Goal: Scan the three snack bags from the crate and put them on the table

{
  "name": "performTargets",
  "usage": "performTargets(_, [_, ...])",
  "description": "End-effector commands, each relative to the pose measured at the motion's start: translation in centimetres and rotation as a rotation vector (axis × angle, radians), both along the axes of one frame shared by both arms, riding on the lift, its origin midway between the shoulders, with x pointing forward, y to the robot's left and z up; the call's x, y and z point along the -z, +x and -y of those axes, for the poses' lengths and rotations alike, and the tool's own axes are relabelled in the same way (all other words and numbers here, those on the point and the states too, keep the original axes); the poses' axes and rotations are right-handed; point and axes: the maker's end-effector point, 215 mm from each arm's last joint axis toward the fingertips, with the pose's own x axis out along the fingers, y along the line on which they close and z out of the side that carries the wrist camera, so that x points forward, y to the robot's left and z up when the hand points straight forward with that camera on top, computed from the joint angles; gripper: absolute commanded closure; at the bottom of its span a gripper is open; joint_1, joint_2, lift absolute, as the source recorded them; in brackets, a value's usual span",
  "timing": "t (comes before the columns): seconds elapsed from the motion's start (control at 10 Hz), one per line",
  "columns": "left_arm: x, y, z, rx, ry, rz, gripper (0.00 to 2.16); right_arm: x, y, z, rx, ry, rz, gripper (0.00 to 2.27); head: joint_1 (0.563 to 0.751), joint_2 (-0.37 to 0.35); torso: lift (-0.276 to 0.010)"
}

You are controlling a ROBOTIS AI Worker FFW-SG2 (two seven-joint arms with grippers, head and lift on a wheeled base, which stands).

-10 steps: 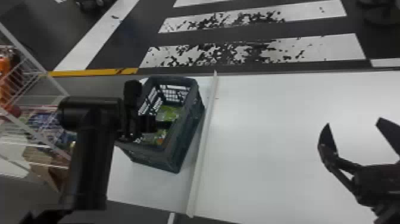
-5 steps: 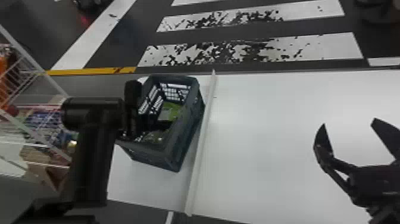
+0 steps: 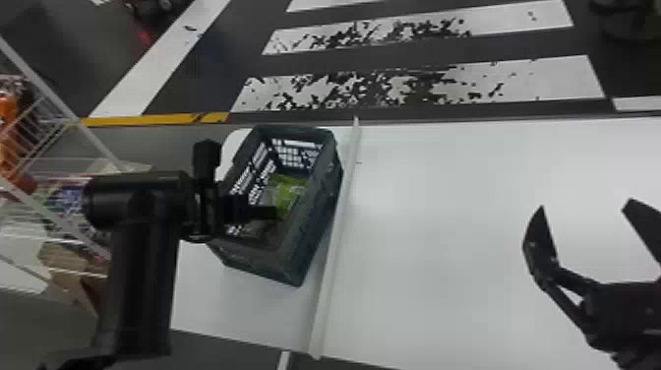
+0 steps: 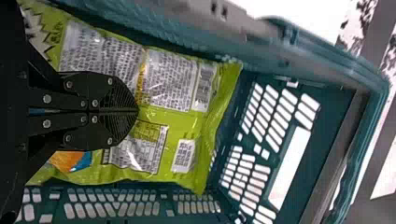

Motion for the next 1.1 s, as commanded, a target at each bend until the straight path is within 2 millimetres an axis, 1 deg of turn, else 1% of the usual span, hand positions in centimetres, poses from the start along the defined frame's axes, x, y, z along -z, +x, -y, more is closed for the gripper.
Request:
performTargets(0.0, [-0.9,-0.9,-1.3,-0.031,0.050,0.037,1.97,-0.4,-0.4,-0.1,-0.001,0.006,0.012,0.09,0.695,0.309,-0.094])
performTargets(0.1, [-2.1,-1.4,-1.9,-0.057,0.070,0.077,1.97,-0.6,-0.6,-0.2,-0.004,0.008,0.018,0.09,0.695,0.329,-0.094])
performTargets(0.2, [-3.3,-1.6,-1.6,-0.059,0.056,0.115,1.97,-0.8,-0.8,-0.4,-0.007,0.010,0.023,0.09,0.695,0.337,-0.094])
performTargets(0.4, [-4.8,-2.3,-2.3,-0.081,0.095,0.155,1.97,-1.2,-1.2,-0.5,-0.010,0.016,0.036,0.09,0.695,0.350,-0.094])
performTargets(0.5, [-5.5,-2.3,-2.1,-0.083,0.107,0.172,1.97,-1.5,-1.3,-0.4,-0.008,0.019,0.045,0.09,0.695,0.350,-0.094])
performTargets(0.7, [-7.5,-2.0,-1.6,-0.081,0.132,0.230,1.97,-1.4,-1.4,-0.4,-0.007,0.017,0.045,0.09,0.695,0.350,-0.094])
performTargets(0.9, [-10.0,-1.8,-1.1,-0.078,0.156,0.291,1.97,-1.3,-1.3,-0.3,-0.007,0.012,0.045,0.09,0.695,0.350,-0.094])
performTargets(1.0, [-10.9,-1.8,-0.8,-0.076,0.166,0.311,1.97,-1.2,-1.3,-0.2,-0.004,0.012,0.044,0.09,0.695,0.345,-0.094])
